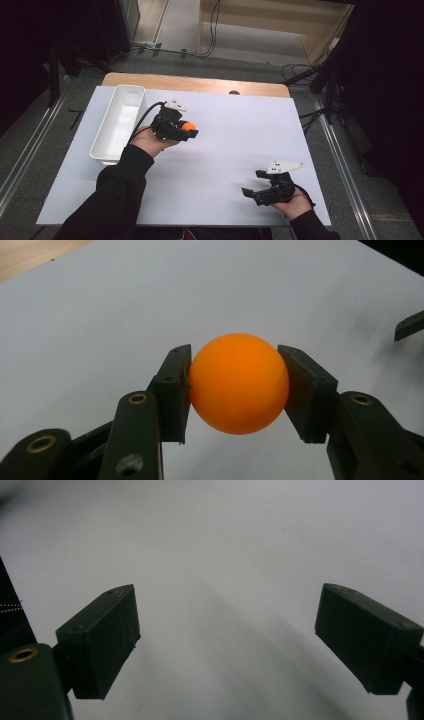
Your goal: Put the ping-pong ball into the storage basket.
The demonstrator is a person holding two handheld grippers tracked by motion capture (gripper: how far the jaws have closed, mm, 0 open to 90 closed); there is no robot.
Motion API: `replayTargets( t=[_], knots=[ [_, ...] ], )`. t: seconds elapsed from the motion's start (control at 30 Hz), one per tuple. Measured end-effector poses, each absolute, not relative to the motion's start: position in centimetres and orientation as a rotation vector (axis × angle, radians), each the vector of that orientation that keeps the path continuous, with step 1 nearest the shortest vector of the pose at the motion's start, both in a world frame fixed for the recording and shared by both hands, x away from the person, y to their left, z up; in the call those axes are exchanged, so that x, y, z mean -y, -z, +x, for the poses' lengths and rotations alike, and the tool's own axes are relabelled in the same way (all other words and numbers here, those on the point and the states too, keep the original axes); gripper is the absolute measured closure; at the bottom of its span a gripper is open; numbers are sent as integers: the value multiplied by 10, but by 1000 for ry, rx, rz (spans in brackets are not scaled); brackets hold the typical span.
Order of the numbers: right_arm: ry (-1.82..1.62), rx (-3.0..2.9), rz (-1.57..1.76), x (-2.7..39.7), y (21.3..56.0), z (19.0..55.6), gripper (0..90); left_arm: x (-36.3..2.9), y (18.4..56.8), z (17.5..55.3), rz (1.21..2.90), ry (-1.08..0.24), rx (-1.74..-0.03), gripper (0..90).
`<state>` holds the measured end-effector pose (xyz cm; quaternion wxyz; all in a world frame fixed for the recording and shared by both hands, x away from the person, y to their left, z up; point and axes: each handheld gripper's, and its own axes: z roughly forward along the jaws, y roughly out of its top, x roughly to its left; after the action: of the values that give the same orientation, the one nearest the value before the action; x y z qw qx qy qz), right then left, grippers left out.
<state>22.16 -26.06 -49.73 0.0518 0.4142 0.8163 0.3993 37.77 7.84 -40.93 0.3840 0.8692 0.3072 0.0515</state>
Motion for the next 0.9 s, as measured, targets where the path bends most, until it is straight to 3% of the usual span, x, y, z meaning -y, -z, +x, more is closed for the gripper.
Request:
replayTargets(
  t=[0.9],
  knots=[
    [-1209, -2482, 1261, 261, 497, 222, 94, -142, 400, 382, 2153, -229, -926, 505]
  ],
)
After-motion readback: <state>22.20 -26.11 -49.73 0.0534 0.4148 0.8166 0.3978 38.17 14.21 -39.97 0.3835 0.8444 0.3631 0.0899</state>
